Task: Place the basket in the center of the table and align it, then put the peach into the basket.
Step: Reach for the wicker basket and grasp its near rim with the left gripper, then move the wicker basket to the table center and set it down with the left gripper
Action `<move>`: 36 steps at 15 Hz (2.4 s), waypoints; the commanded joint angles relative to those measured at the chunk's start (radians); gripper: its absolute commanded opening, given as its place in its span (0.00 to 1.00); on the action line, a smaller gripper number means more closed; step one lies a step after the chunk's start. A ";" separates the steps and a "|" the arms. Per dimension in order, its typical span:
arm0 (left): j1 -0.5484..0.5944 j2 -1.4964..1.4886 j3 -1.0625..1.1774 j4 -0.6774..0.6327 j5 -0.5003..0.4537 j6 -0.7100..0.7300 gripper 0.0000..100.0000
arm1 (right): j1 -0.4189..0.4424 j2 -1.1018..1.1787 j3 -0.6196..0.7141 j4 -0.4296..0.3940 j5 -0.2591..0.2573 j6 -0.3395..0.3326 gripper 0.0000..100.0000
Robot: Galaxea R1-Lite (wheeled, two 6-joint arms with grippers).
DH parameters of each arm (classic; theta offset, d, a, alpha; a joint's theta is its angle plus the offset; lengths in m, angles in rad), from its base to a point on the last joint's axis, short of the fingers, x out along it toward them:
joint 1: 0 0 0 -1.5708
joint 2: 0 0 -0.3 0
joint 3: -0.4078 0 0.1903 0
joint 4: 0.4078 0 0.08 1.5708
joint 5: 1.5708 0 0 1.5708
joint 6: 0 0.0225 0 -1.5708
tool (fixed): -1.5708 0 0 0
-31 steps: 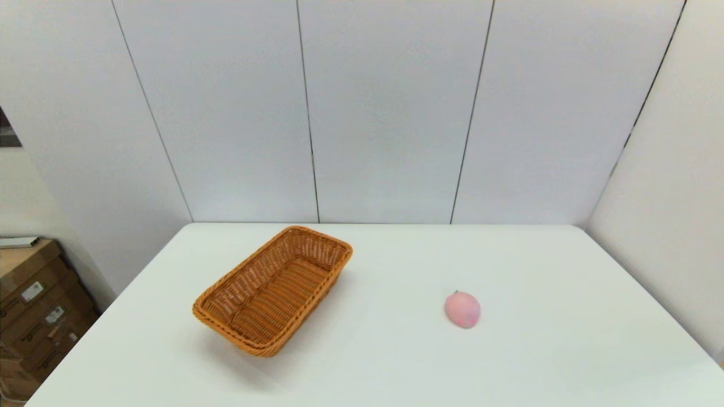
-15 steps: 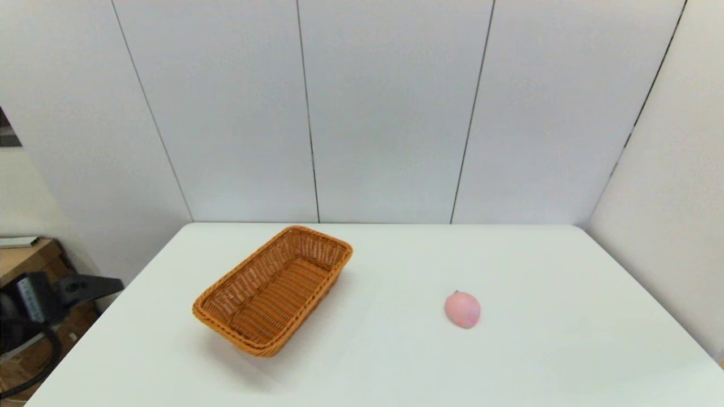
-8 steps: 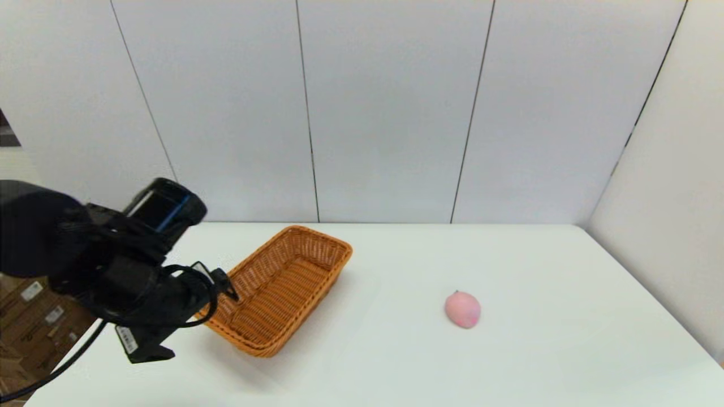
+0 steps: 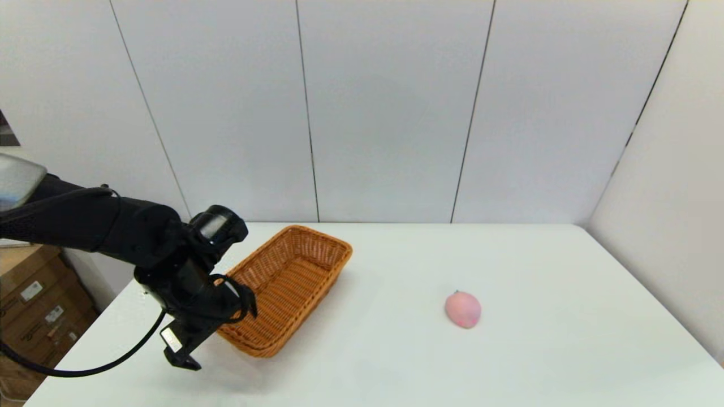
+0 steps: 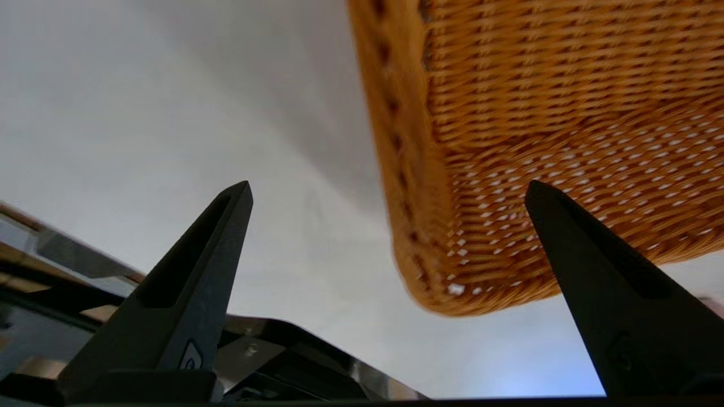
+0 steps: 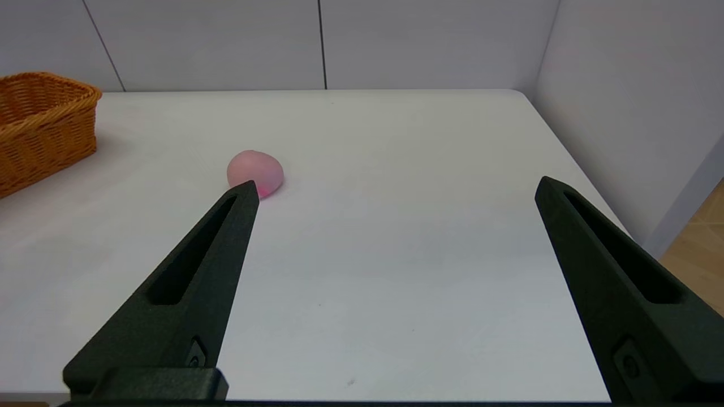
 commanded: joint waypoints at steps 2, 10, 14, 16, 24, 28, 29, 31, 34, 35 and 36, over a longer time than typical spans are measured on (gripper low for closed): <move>0.032 0.072 -0.003 -0.092 -0.014 0.013 1.00 | 0.000 0.000 0.000 0.000 0.000 0.001 1.00; 0.032 0.158 0.014 -0.209 -0.017 0.022 1.00 | 0.000 0.000 0.000 -0.002 0.000 0.003 1.00; 0.033 0.175 0.017 -0.247 -0.017 0.024 1.00 | 0.000 0.000 0.000 -0.002 0.000 0.003 1.00; 0.033 0.176 0.017 -0.247 -0.017 0.024 0.00 | 0.000 0.000 0.000 -0.002 0.000 0.003 1.00; 0.044 0.175 0.018 -0.247 -0.017 0.024 0.00 | 0.000 0.000 0.000 -0.002 0.000 0.003 1.00; 0.044 0.158 0.023 -0.247 -0.020 0.024 0.00 | 0.000 0.000 0.000 -0.002 0.000 0.003 1.00; 0.041 0.115 0.026 -0.249 -0.025 0.029 0.00 | 0.000 0.000 0.000 -0.002 0.000 0.003 1.00; 0.009 -0.040 0.029 -0.244 -0.106 0.102 0.00 | 0.000 0.000 0.000 -0.002 0.000 0.003 1.00; -0.056 -0.163 0.043 -0.240 -0.161 0.159 0.00 | 0.000 0.000 0.000 -0.002 0.000 0.003 1.00; -0.074 -0.178 0.049 -0.240 -0.164 0.180 0.00 | 0.000 0.000 0.000 -0.002 0.000 0.003 1.00; -0.084 -0.183 0.058 -0.243 -0.173 0.205 0.00 | 0.000 0.000 0.000 -0.002 0.000 0.003 1.00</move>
